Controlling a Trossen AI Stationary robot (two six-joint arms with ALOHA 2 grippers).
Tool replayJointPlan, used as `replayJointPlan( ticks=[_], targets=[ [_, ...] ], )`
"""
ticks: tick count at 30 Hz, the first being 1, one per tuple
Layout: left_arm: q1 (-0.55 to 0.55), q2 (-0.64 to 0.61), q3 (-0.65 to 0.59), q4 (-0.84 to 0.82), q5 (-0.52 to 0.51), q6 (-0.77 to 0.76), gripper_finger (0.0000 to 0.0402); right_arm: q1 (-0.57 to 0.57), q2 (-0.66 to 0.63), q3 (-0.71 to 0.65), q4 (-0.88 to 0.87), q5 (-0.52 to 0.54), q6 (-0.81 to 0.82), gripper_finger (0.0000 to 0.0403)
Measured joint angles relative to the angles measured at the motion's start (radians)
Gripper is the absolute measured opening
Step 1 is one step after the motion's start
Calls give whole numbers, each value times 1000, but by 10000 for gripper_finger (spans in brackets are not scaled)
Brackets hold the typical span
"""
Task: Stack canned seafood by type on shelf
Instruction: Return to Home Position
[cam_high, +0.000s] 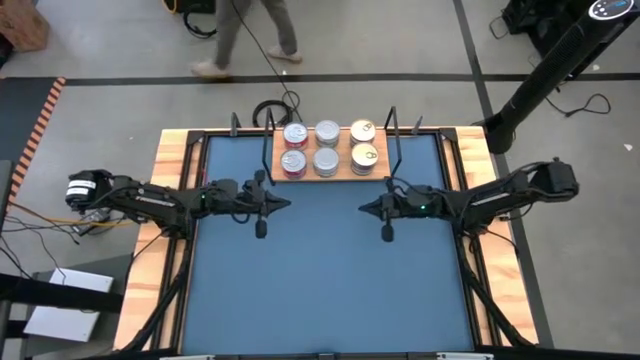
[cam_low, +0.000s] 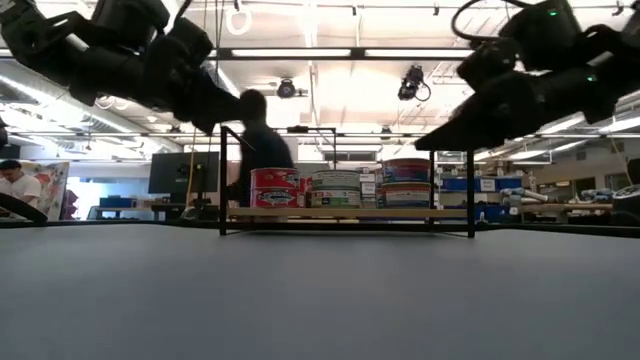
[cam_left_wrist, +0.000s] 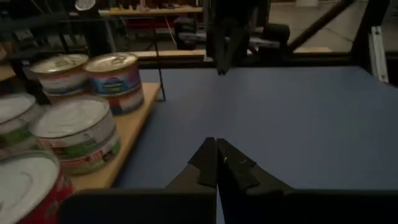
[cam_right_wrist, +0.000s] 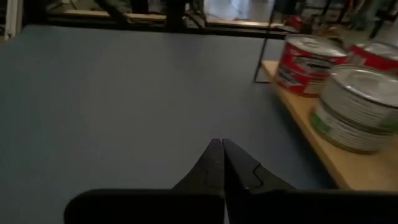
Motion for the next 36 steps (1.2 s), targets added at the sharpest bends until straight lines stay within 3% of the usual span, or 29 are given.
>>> replayJointPlan(
  ticks=[12, 18, 36],
  targets=[
    [12, -172, -95, 7, -10, -19, 3, -60, -270, -162, 0, -14, 31, 3],
    [12, -242, -131, -23, -11, -26, 3, -68, -296, -158, -5, -16, 24, 7],
    [12, -268, -125, -14, -10, -26, 4, -75, -344, -157, -57, 10, 25, 5]
  ],
)
